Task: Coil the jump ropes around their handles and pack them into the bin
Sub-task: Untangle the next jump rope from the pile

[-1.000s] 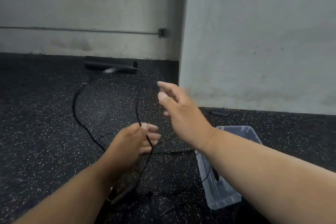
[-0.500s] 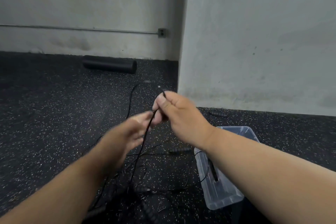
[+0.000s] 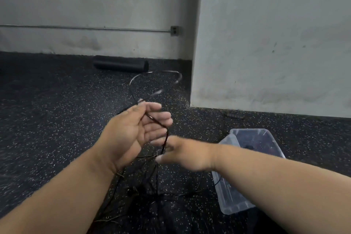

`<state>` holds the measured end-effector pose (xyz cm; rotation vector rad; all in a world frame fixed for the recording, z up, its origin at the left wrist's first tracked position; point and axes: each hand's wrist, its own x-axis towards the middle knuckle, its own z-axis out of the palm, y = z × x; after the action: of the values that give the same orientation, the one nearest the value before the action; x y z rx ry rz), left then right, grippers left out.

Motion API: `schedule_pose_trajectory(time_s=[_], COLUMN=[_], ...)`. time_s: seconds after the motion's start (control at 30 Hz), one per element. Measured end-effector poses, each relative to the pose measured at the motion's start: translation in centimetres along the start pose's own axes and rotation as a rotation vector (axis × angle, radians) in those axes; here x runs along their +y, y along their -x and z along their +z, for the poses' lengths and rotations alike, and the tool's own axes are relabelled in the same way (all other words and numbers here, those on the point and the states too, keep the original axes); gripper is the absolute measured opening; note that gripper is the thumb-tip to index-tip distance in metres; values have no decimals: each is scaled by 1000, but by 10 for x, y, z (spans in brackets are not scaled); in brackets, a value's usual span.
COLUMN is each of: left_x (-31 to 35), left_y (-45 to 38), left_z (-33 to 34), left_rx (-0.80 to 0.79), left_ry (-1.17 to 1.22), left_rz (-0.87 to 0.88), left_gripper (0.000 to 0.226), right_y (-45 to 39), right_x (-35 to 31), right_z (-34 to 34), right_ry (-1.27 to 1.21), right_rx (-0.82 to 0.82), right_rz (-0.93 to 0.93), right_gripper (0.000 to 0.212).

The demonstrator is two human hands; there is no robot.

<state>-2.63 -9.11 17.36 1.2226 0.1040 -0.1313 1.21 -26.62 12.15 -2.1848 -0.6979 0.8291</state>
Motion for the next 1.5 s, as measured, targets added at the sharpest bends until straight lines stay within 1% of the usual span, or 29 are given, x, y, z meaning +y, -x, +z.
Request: schedule_pose_trajectory(time_s=[0.03,0.1,0.2,0.27,0.33,0.37,0.43,0.5,0.53,0.57,0.6,0.63,0.7,0.73,0.8,0.87,0.9,0.93,0.97,1.0,1.1,1.17,1.2,1.27,1.3,1.4,1.43,1.47,1.5], left_x=[3,7,10,6,-13,-24,-49,-67,-69,-68,-64,-60,-45,-36,-15,4,11,16,20,22,24,18,9,-10,-22,-56,-60,-62,-59], left_y=[0,-1,-6,-9,-14,-15,-14,-9,-6,-4,-1,-4,-6,-7,-5,-2,0,0,0,-2,-6,-9,-13,-14,-14,-3,0,1,0], left_z=[1,3,-7,-19,-25,-24,-20,-15,-14,-13,-15,-15,-14,-13,-10,-6,-3,-3,-1,-2,-15,-26,-28,-20,-15,-16,-18,-22,-21], left_rx=[-18,-46,-32,-57,-115,-153,-211,-244,-244,-212,-153,-76,35,67,80,35,9,-9,-13,-6,15,-27,-50,-132,-169,-338,-342,-311,-261], left_ry=[63,122,117,42,-147,-272,-642,-1073,-1219,-1276,-1240,-1135,-832,-673,-378,-91,4,57,98,120,150,13,-122,-391,-533,-1080,-1205,-1278,-1299], left_rz=[-2,28,105,83,-4,-71,-181,-188,-164,-129,-102,-85,-59,-38,24,68,84,102,118,136,165,109,65,-102,-181,-254,-252,-233,-209], left_gripper=[43,44,48,50,51,47,33,23,25,30,34,35,37,39,43,45,46,46,46,46,50,54,53,50,48,22,25,31,34], right_y=[0,-3,0,6,15,18,22,25,26,26,26,24,19,15,6,0,-2,-3,-3,-2,7,13,16,21,24,29,31,32,33], right_x=[-1,0,-7,-17,-32,-38,-47,-53,-55,-55,-55,-53,-44,-34,-13,2,8,10,10,8,-6,-21,-30,-46,-52,-61,-62,-62,-60], right_z=[11,18,1,-20,-38,-45,-52,-57,-60,-64,-67,-68,-65,-58,-38,-11,2,12,17,19,2,-21,-32,-50,-56,-68,-71,-75,-77], right_ry=[20,-24,-187,-228,-314,-348,-349,-347,-347,-359,-384,-422,-488,-485,-392,-279,-228,-178,-139,-113,-169,-331,-427,-595,-638,-649,-630,-605,-569], right_rx=[-23,24,279,456,569,590,608,637,665,692,719,730,686,625,401,129,37,-9,-15,24,241,398,457,540,566,630,647,660,669], right_rz=[-13,-62,-85,-160,-266,-315,-381,-425,-444,-458,-454,-430,-341,-281,-180,-77,-28,-1,-10,-35,-102,-180,-225,-315,-352,-418,-425,-428,-426], right_gripper=[43,33,42,41,40,39,37,37,37,38,39,41,46,50,48,45,44,41,38,39,43,40,39,39,40,40,40,40,40])
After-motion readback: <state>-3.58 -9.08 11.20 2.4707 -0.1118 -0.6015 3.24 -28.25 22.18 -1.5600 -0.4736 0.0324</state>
